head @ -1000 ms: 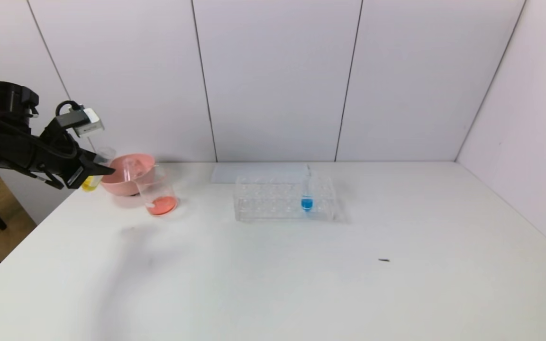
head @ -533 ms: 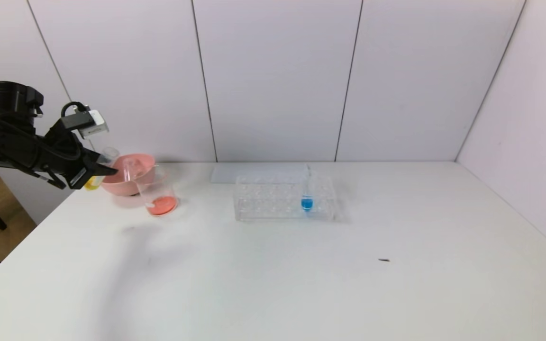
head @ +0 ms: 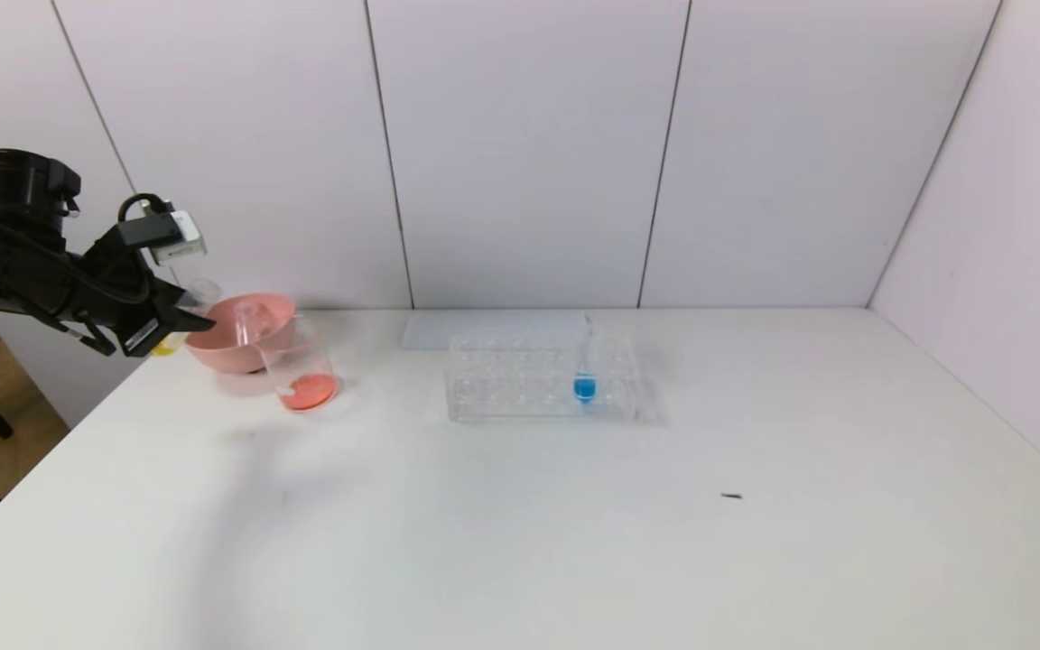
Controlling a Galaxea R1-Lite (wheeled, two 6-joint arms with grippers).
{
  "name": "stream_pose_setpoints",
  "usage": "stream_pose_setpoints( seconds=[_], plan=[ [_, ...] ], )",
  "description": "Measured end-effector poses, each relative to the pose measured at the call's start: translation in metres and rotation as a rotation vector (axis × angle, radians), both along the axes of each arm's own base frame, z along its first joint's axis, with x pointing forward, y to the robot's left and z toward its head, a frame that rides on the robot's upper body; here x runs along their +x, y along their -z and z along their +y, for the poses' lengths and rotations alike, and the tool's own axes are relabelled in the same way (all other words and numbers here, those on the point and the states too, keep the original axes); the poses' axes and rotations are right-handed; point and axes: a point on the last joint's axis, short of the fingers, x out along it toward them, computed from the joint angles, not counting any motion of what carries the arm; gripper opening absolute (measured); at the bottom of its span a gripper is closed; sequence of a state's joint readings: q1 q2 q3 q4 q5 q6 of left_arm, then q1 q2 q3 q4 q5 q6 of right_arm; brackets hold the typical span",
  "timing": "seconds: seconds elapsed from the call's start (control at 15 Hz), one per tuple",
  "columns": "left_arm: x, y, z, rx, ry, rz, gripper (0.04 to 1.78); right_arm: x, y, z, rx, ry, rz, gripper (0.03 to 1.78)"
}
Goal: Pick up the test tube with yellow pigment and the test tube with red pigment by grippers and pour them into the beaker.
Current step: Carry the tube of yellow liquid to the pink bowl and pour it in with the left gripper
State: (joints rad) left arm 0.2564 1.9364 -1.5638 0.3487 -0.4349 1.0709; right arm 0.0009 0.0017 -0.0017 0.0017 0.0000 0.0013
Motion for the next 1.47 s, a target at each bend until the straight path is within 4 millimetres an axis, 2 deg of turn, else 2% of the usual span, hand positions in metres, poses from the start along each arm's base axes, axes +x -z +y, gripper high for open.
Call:
stream_pose_setpoints(
  seconds=[0.73,1.47],
  plan=[
    [0.008,0.0,0.0,0.088,0.044,-0.006,0.46,0.0,0.0,0.0,0.0,0.0,0.0,1.7],
    [0.018,0.004,-0.014,0.191,0.08,-0.007,0.46,0.0,0.0,0.0,0.0,0.0,0.0,1.7]
  ],
)
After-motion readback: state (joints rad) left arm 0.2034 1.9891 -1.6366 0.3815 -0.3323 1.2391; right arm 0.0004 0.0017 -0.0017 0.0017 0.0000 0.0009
